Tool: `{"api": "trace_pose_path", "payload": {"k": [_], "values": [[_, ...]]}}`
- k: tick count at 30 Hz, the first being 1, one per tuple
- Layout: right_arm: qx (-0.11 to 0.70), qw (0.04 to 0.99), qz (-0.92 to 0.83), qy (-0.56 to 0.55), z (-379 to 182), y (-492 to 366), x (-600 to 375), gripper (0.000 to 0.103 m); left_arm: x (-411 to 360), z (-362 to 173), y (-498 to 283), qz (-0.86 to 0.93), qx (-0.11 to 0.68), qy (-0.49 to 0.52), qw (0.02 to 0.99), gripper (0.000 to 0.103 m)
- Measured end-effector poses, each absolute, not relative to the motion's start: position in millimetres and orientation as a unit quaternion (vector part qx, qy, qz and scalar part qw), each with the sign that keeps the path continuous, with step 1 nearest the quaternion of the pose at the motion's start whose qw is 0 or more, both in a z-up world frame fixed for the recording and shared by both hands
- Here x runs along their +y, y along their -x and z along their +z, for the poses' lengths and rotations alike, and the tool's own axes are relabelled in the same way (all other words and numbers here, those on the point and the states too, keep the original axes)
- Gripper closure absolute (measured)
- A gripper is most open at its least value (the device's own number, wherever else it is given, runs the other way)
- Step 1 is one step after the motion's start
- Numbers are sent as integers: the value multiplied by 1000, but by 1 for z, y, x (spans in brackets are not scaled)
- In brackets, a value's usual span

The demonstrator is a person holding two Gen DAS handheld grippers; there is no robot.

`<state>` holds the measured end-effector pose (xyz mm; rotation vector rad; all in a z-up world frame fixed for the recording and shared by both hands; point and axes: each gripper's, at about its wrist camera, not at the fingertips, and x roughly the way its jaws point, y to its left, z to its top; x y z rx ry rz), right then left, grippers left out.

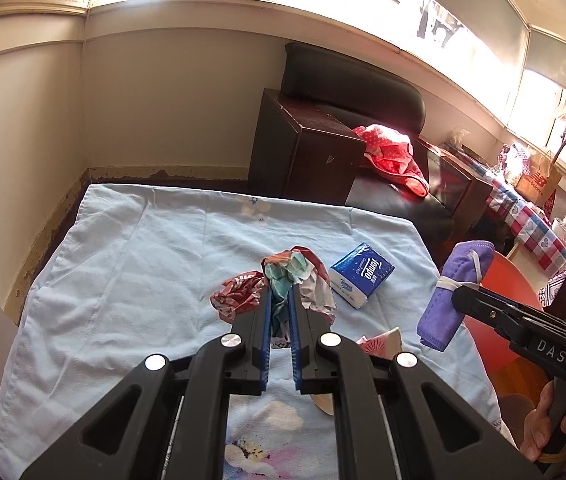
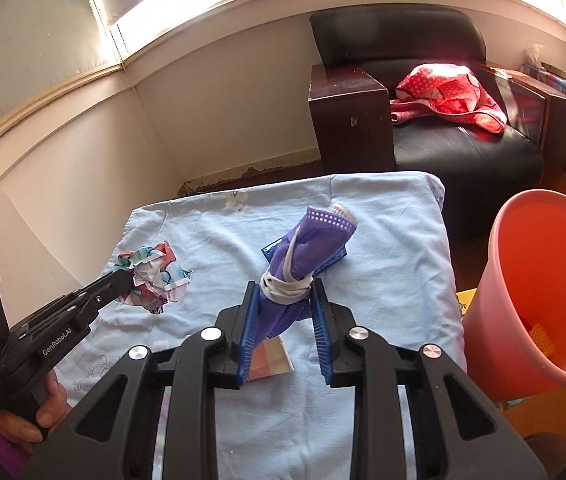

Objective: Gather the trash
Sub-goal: 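Grasp the purple wrapper with the right gripper while the left gripper holds the paper, then carry the paper and purple wrapper over the pink bucket and open both grippers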

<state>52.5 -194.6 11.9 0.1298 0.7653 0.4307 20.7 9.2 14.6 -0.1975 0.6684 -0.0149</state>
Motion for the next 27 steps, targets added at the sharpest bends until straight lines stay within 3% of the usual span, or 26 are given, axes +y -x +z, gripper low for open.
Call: {"api": "trace_pose_path", "payload": {"k": [27], "values": [[324, 933, 128, -89, 25, -19, -306, 76, -122, 37, -27, -94, 325, 20, 941, 95]]}}
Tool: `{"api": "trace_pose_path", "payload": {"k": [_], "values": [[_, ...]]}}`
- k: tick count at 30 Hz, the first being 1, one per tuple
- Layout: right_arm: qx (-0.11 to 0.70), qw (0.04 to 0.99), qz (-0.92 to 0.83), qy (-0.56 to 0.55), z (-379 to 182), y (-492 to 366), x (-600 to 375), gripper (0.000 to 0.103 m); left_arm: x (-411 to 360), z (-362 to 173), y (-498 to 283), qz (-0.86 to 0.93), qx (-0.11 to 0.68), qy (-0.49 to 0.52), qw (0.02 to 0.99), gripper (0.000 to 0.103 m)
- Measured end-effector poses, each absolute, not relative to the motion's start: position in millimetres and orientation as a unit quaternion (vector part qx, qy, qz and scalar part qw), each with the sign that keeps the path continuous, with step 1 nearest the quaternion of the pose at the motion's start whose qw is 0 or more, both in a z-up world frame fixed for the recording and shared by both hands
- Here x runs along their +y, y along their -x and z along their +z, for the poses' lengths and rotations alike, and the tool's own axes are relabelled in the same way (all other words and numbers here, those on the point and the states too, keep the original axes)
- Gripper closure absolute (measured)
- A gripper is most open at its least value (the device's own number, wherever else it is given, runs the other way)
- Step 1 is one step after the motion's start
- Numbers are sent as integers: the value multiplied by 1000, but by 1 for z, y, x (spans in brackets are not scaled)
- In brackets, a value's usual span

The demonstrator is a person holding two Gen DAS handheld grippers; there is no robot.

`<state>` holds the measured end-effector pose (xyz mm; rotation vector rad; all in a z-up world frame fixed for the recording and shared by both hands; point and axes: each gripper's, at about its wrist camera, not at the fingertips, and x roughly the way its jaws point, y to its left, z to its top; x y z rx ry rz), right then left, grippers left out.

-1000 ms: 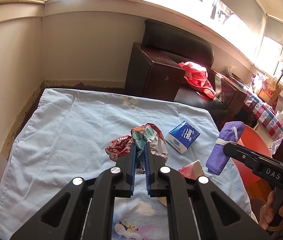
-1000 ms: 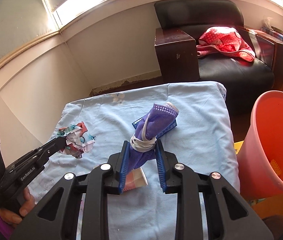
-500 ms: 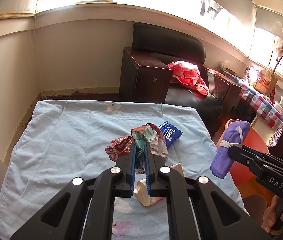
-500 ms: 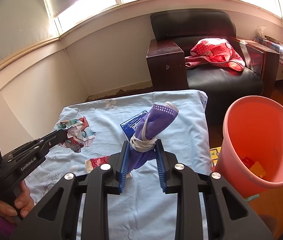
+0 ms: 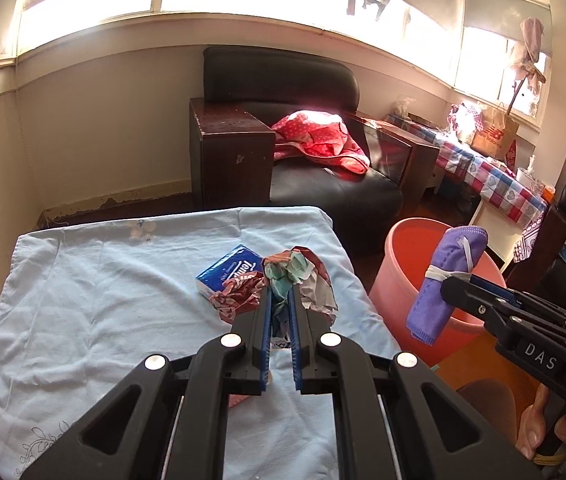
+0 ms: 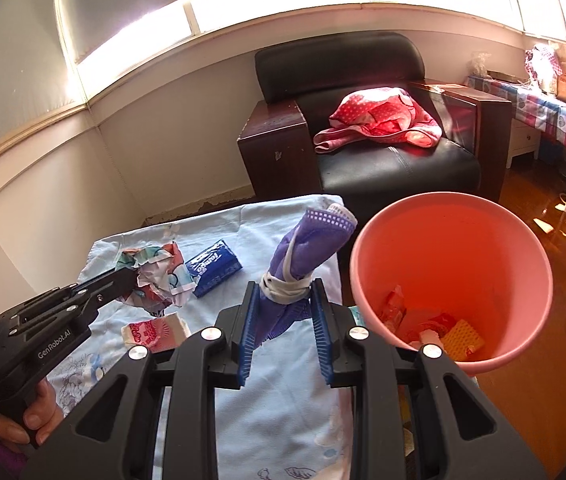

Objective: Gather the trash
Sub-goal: 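Carry the paper and purple wrapper over the pink bucket and open both grippers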

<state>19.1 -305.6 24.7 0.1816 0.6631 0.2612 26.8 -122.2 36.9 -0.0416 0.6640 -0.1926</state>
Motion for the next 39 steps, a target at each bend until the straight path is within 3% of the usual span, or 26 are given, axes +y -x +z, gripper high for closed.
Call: {"api": "trace_pose_path", "payload": {"k": [22, 39], "values": [[313, 942, 13, -118, 6, -24, -422, 76, -273, 23, -62, -215, 348, -37, 912, 95], [345, 930, 0, -128, -17, -37, -441, 76, -316, -5, -83, -239, 383, -51, 891, 94]]}}
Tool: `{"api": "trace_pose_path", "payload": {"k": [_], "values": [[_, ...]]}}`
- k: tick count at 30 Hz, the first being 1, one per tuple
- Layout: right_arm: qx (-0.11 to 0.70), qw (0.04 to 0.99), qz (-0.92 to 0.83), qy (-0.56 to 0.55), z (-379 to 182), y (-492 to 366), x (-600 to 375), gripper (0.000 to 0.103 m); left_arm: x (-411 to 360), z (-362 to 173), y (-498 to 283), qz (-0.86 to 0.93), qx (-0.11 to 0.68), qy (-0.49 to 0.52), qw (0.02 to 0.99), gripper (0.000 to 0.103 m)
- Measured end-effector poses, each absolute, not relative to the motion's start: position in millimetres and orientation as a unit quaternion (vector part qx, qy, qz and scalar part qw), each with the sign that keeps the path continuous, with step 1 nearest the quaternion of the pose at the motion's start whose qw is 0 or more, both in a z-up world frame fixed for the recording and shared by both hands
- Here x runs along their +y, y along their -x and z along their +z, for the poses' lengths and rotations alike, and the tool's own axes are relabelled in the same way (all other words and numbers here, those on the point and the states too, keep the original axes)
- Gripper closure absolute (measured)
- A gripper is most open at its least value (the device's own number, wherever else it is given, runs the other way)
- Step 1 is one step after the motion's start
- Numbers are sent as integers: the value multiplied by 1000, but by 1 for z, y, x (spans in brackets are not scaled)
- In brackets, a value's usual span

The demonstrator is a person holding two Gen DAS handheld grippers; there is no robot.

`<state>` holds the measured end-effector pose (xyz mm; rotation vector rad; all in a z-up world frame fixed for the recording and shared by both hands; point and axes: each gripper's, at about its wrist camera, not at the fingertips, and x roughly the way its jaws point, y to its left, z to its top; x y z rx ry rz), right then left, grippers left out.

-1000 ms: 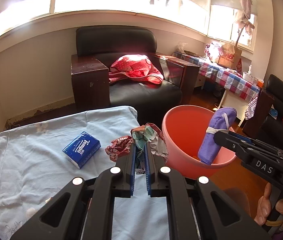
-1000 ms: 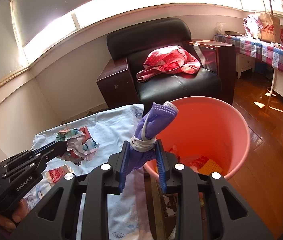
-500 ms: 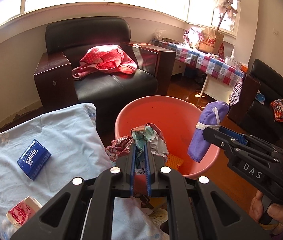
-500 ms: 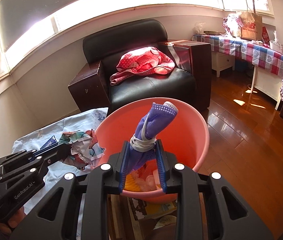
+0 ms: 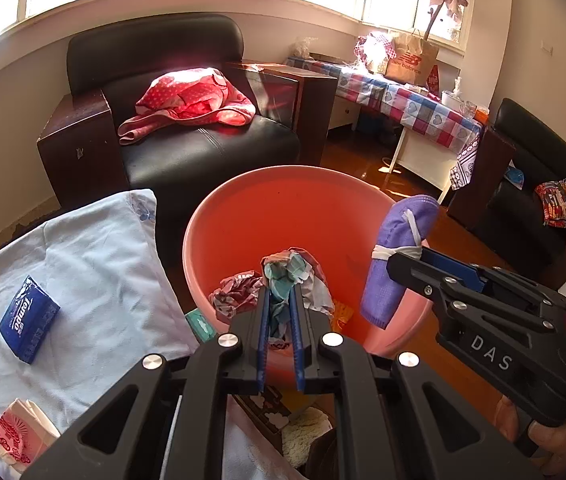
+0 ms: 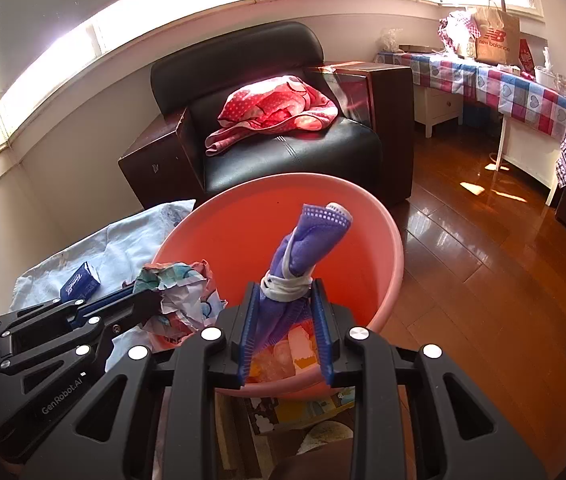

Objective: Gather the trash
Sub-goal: 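Carry the paper and purple wrapper over the pink bucket and open both grippers, then move both open tools back toward the paper cup and blue tissue pack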

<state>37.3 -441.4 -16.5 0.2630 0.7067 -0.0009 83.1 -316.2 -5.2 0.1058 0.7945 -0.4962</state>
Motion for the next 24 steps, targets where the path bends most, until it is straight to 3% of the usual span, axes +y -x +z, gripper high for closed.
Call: {"api": "trace_pose_path", "payload": {"k": [4, 8, 24], "values": [[350, 927, -2, -133, -20, -39, -443, 76, -317, -6, -85, -243, 388, -46, 888, 89], [354, 925, -3, -136, -21, -41, -442, 76, -313, -4, -87, -242, 386, -37, 889, 68], [368, 919, -7, -139, -16, -35, -432, 76, -286, 15, -67, -239, 358, -27, 902, 62]]}}
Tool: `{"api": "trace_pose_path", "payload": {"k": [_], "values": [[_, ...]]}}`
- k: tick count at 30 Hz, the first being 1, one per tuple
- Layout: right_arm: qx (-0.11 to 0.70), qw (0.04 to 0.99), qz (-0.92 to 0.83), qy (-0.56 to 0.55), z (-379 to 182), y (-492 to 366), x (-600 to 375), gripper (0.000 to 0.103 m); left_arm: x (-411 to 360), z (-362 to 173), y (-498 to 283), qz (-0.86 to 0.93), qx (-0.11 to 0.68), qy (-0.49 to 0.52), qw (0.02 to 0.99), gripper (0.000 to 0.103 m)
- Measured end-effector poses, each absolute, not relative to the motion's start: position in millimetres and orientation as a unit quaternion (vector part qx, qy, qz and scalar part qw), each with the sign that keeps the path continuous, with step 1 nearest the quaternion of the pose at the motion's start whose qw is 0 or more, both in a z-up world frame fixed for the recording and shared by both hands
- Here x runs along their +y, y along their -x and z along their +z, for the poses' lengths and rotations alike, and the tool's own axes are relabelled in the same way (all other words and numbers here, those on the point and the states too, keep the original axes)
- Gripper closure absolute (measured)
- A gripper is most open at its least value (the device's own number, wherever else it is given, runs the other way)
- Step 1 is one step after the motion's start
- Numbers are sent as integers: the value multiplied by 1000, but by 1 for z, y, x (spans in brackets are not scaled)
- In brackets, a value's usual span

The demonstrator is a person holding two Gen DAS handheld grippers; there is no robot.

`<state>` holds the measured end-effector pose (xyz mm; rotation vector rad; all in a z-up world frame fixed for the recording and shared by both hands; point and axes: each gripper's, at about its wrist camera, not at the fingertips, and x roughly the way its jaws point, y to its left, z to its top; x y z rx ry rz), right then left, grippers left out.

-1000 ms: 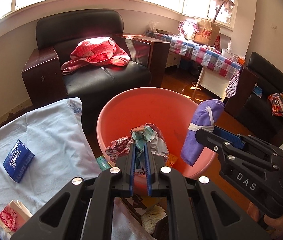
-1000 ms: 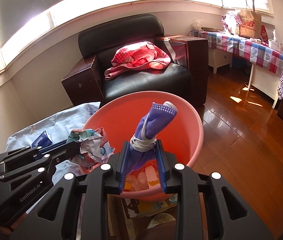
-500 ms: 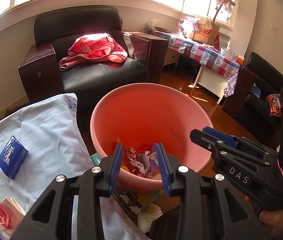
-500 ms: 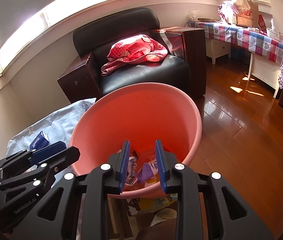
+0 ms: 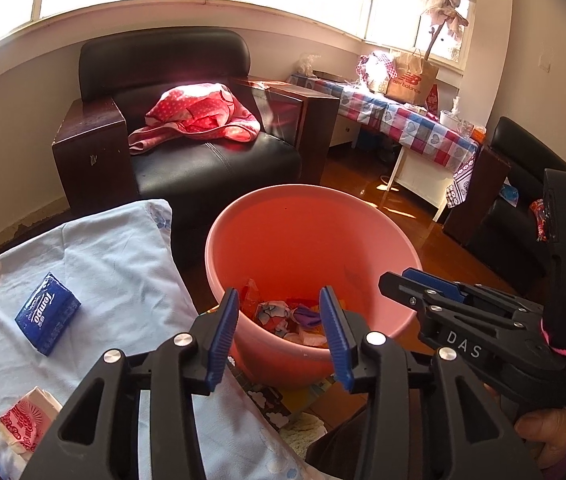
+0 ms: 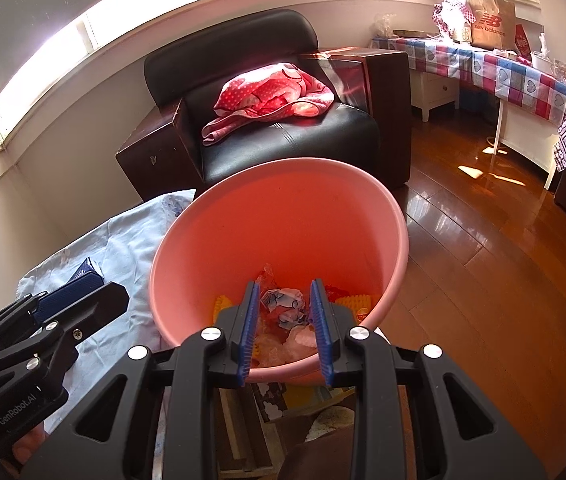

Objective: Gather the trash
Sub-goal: 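Move both open tools back toward the paper cup and blue tissue pack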

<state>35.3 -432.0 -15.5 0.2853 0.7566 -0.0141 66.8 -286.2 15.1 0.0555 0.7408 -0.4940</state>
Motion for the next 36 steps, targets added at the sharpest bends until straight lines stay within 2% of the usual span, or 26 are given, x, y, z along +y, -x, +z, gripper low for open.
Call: {"api": "trace_pose_path", "payload": {"k": [6, 8, 10, 12, 13, 26, 36], "values": [[366, 921, -2, -133, -8, -28, -422, 76, -266, 24, -57, -230, 350, -18, 908, 61], [366, 921, 1, -130, -5, -25, -417, 75, -257, 26, -53, -226, 348, -15, 910, 55], [367, 922, 4, -126, -3, -24, -412, 75, -247, 28, -49, -224, 347, -11, 911, 55], [366, 922, 9, -123, -1, -23, -406, 62, -236, 29, -45, -219, 346, -8, 912, 54], [365, 923, 12, -122, 0, -22, -403, 61, -230, 29, -45, -216, 346, -6, 913, 54], [374, 921, 53, -90, 8, -25, -353, 61, -120, 39, -15, -139, 322, 9, 936, 49], [384, 917, 74, -75, 6, -24, -321, 61, -50, 21, -3, -104, 345, 12, 933, 45]]}}
